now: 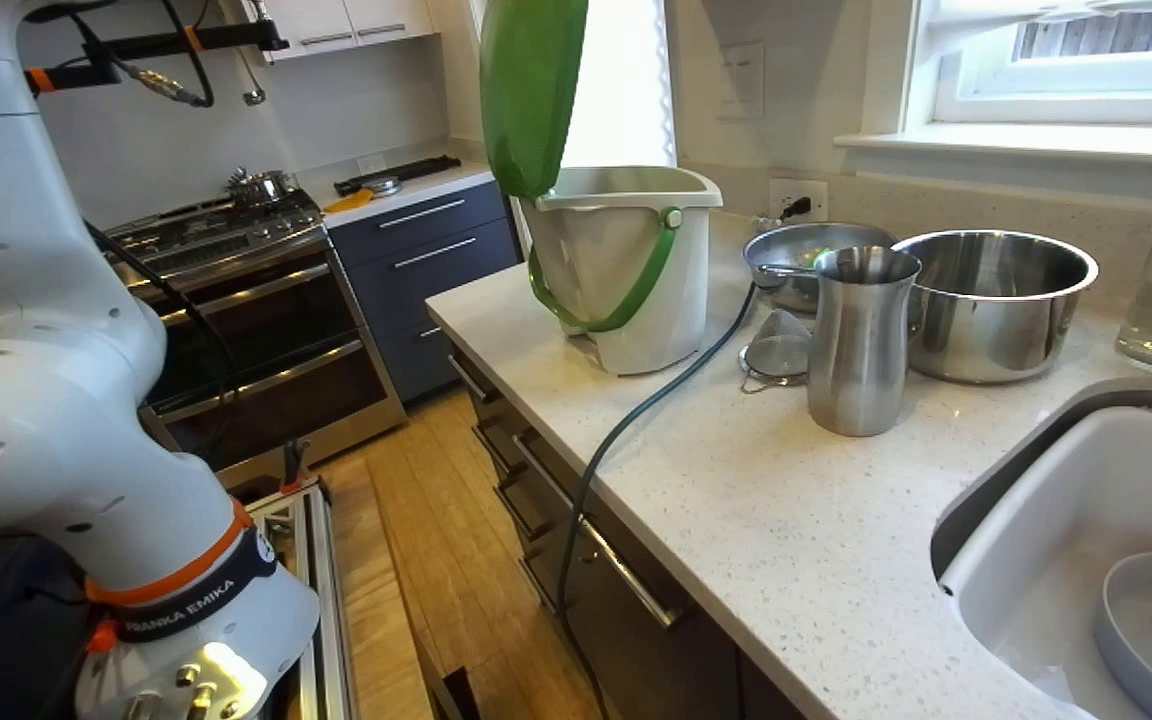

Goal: Open the white and green bin

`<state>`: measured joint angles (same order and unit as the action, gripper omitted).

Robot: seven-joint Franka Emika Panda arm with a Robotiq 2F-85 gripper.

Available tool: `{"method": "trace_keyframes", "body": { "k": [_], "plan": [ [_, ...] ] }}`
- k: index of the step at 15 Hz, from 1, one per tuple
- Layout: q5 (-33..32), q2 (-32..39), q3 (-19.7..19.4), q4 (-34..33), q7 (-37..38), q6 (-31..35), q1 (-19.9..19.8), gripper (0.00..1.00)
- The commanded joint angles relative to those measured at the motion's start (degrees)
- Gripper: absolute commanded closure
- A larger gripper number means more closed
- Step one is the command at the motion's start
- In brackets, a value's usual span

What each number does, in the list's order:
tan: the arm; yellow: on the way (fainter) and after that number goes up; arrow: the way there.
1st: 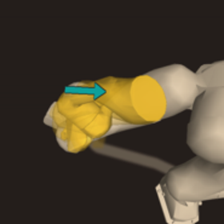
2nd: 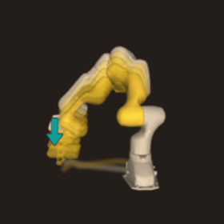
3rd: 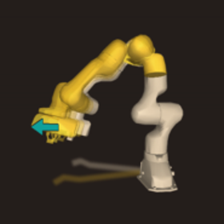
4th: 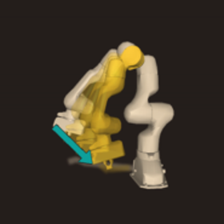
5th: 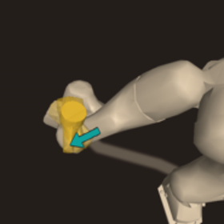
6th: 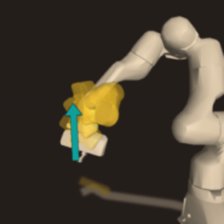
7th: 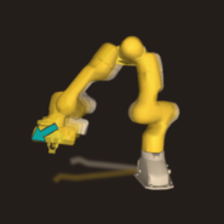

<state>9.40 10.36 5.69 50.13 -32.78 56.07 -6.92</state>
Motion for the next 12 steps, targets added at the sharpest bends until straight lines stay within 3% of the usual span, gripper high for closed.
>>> {"method": "trace_keyframes", "body": {
  "k": [1,6,12],
  "plan": [
    [-2.88,-0.29,0.23,-2.6,6.29,2.84,1.96,0.0],
    [-5.71,-2.94,0.92,-3.61,12.99,6.05,4.74,0.0],
    [-12.36,-7.58,1.43,-0.97,15.72,6.44,7.25,0.0]
  ]
}}
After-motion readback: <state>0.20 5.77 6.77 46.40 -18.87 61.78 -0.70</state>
